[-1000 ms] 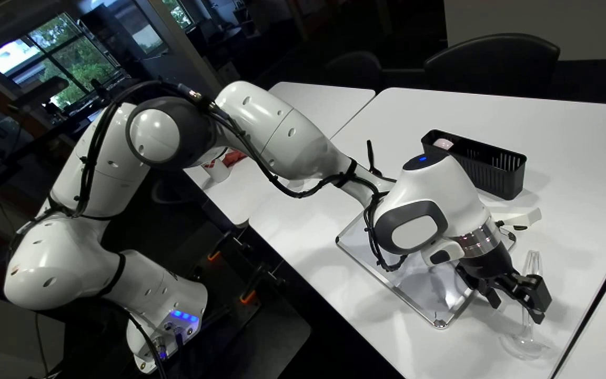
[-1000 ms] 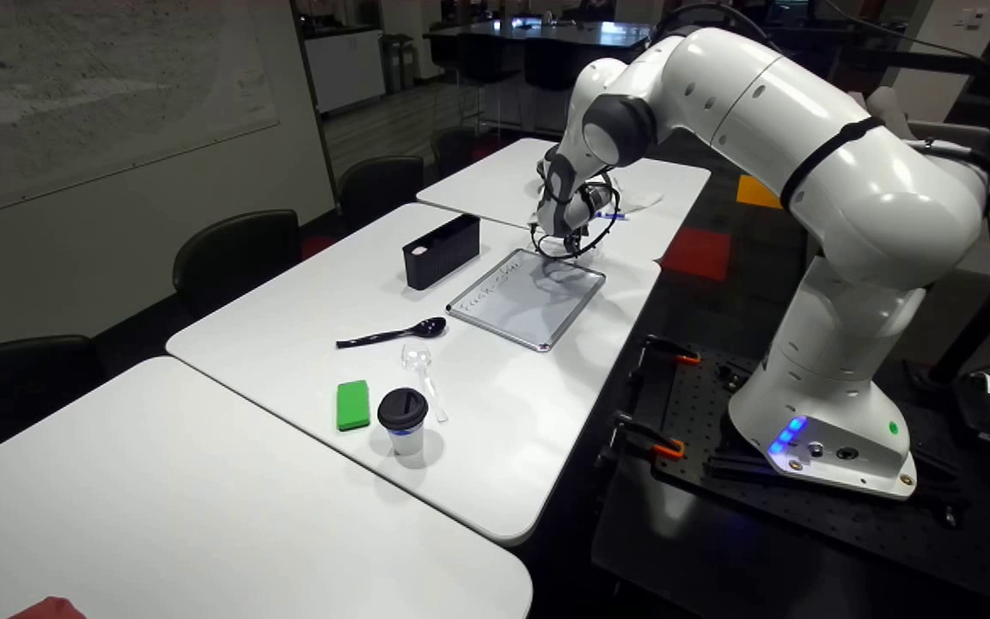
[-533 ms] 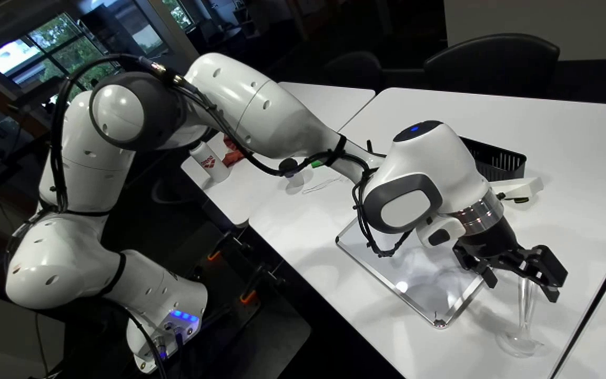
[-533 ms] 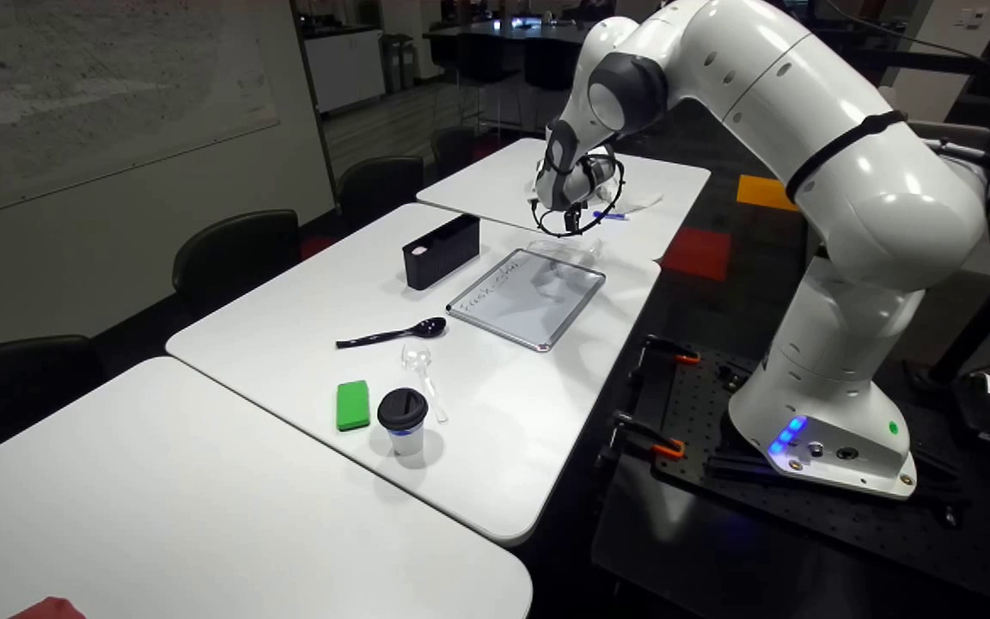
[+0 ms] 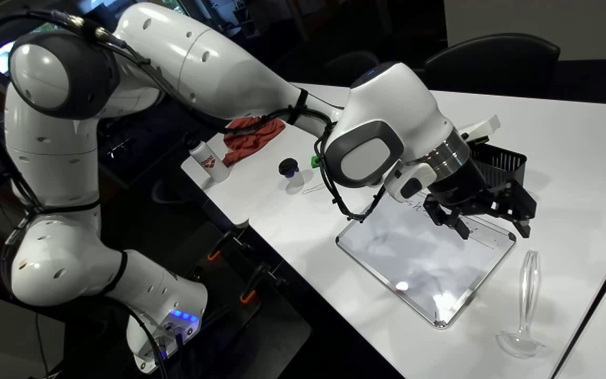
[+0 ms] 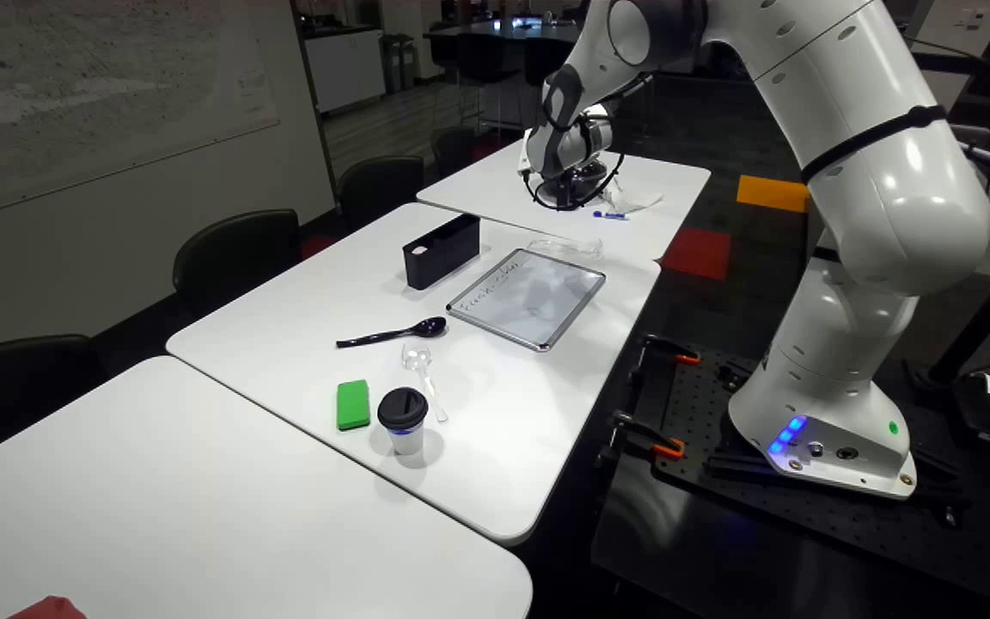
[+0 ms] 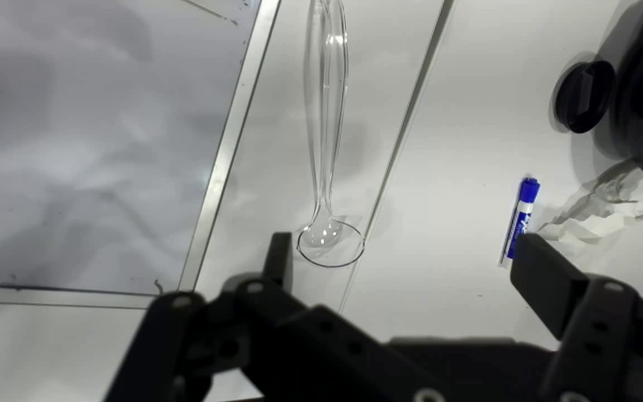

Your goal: Remove the ladle from the rack and put it on the table

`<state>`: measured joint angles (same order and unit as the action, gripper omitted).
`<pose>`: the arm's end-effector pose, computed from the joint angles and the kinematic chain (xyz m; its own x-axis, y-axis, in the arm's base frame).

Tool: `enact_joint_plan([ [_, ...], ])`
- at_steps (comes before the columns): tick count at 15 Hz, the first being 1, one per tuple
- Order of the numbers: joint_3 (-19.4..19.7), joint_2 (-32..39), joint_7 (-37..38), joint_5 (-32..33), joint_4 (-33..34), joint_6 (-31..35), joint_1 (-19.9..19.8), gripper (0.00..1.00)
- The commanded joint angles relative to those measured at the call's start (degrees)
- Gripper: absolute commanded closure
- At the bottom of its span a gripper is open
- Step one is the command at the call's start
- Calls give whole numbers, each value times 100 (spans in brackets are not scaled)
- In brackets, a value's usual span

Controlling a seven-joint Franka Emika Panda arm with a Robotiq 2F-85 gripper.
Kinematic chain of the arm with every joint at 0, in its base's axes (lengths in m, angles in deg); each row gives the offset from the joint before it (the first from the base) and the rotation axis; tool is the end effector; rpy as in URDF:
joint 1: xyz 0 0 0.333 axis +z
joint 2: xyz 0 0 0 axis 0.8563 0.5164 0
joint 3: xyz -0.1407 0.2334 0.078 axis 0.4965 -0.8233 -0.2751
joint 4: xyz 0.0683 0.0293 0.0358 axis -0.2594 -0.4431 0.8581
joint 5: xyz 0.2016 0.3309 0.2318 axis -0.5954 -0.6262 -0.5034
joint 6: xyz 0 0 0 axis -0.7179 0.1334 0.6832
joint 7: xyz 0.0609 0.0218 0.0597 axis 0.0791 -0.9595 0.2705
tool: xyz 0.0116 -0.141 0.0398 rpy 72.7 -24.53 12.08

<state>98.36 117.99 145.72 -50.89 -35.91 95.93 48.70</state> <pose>0.4979 -0.5048 0.1084 -0.9698 -0.2312 0.0779 -0.2407 0.8547 -0.4600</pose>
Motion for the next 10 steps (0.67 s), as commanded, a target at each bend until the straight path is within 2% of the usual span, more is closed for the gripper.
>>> enact_joint_plan([
  [1, 233, -975, -93, 167, -860, -178, 478, 0],
  [10, 1152, -2034, 323, 1028, -1697, -220, 1570, 0],
])
